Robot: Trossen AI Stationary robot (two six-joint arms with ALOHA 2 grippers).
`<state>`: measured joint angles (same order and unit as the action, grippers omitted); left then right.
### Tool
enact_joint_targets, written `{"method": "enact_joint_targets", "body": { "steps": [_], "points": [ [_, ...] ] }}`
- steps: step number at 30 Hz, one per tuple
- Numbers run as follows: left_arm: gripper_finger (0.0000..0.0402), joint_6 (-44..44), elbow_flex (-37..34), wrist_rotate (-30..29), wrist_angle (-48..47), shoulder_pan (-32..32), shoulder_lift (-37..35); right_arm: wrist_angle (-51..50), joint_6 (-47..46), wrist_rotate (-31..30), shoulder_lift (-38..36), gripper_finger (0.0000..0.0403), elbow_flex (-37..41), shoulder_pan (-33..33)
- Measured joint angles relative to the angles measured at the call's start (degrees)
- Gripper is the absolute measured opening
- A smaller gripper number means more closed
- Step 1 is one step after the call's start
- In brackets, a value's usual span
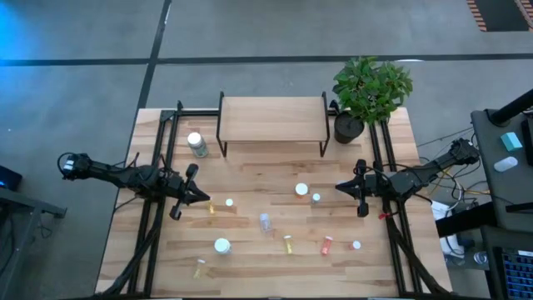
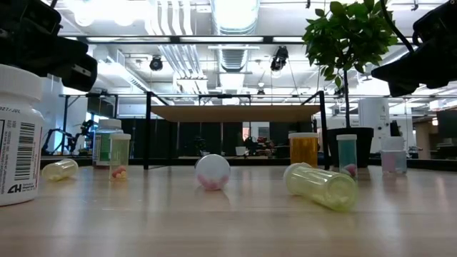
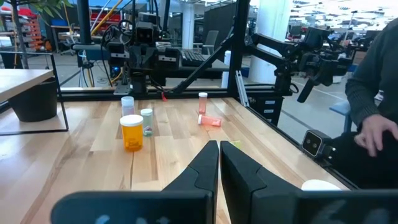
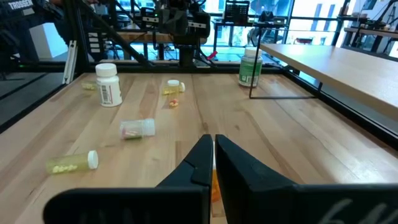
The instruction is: Pick and place medicine bottles onto shelf by color
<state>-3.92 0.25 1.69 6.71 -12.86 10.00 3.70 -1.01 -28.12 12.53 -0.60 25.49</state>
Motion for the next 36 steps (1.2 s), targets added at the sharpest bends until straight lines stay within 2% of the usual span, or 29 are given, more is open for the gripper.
{"method": "enact_joint_targets", "body": {
  "steps": [13,22,25,27,29,33,36],
  "points": [
    [0.0000,0.02,0.00,-1.12,2.66,-0.02,0.00,0.00,0.04,-0.02,0.00,0.0009,0.00,0.01],
    [0.0000,0.65,0.24,-14.84,22.35,0.02,0.06,0.00,0.09,-0.01,0.00,0.0009,0.00,0.01],
    [0.0000,3.56,2.98,-22.69,21.56,0.02,0.22,0.00,0.00,0.00,0.00,0.0009,-0.01,0.01],
    [0.0000,4.26,6.30,-29.05,19.17,0.02,0.86,0.00,0.10,0.00,0.00,0.0009,0.00,-0.01],
    [0.0000,3.90,10.78,-37.50,12.56,0.02,1.76,0.00,-0.03,0.00,0.00,0.0009,-0.01,-0.01],
    [0.0000,-4.63,20.93,-54.04,-9.08,0.02,6.22,0.01,0.00,0.00,0.00,0.0009,-0.01,0.00],
    [0.0000,-11.90,27.80,-61.06,-24.60,0.04,11.31,0.02,0.10,-0.01,0.00,0.0009,0.00,0.00]
  ]
}}
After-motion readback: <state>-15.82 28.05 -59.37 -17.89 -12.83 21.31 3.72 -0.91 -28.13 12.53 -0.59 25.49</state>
